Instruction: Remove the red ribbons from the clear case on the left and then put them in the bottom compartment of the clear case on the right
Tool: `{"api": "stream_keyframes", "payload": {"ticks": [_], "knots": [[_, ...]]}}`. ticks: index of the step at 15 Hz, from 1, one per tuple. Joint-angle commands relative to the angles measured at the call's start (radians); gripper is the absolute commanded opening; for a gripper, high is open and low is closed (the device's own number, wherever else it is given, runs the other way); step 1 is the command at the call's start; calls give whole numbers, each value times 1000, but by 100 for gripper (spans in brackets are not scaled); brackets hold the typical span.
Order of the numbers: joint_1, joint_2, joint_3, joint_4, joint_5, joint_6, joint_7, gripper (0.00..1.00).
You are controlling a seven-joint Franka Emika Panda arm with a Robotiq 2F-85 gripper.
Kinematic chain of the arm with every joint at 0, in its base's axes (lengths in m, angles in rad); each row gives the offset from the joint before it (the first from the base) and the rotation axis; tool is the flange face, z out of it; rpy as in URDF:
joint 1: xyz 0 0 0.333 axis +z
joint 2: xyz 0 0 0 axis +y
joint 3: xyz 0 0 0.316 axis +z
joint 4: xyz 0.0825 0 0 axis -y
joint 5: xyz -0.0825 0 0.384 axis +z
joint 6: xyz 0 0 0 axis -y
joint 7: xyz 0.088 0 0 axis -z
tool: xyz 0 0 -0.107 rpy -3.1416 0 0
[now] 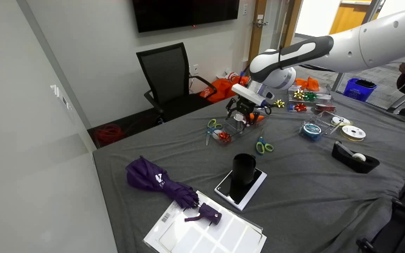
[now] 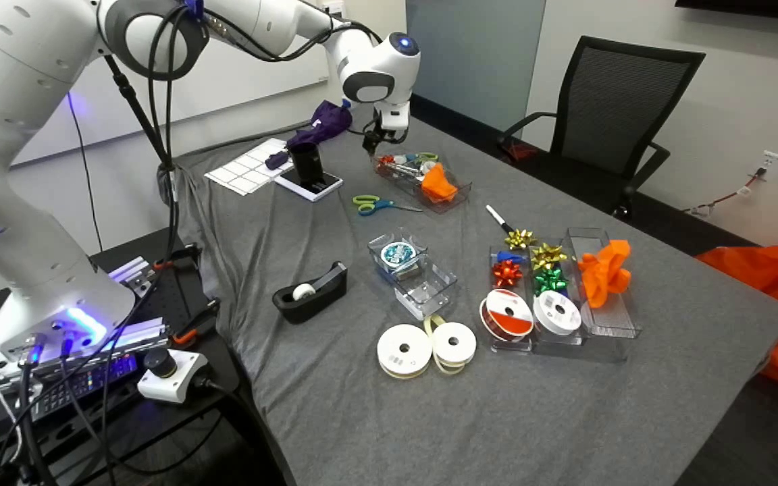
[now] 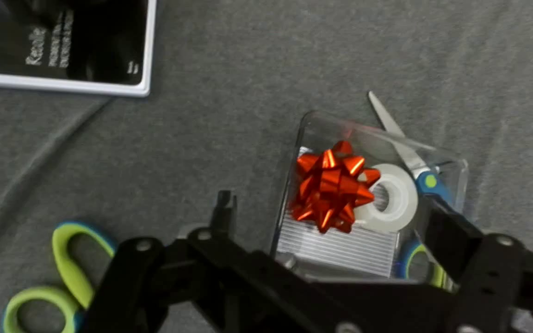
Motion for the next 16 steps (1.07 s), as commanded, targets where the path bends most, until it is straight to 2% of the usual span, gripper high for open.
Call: {"api": "stream_keyframes", "payload": {"ticks": [1,10,16], "knots": [[29,32,8,26,50,85,66,100],[96,106,-53,148,-39,85,425,100],[140,186,-104,244,-156,69,666,100]]}}
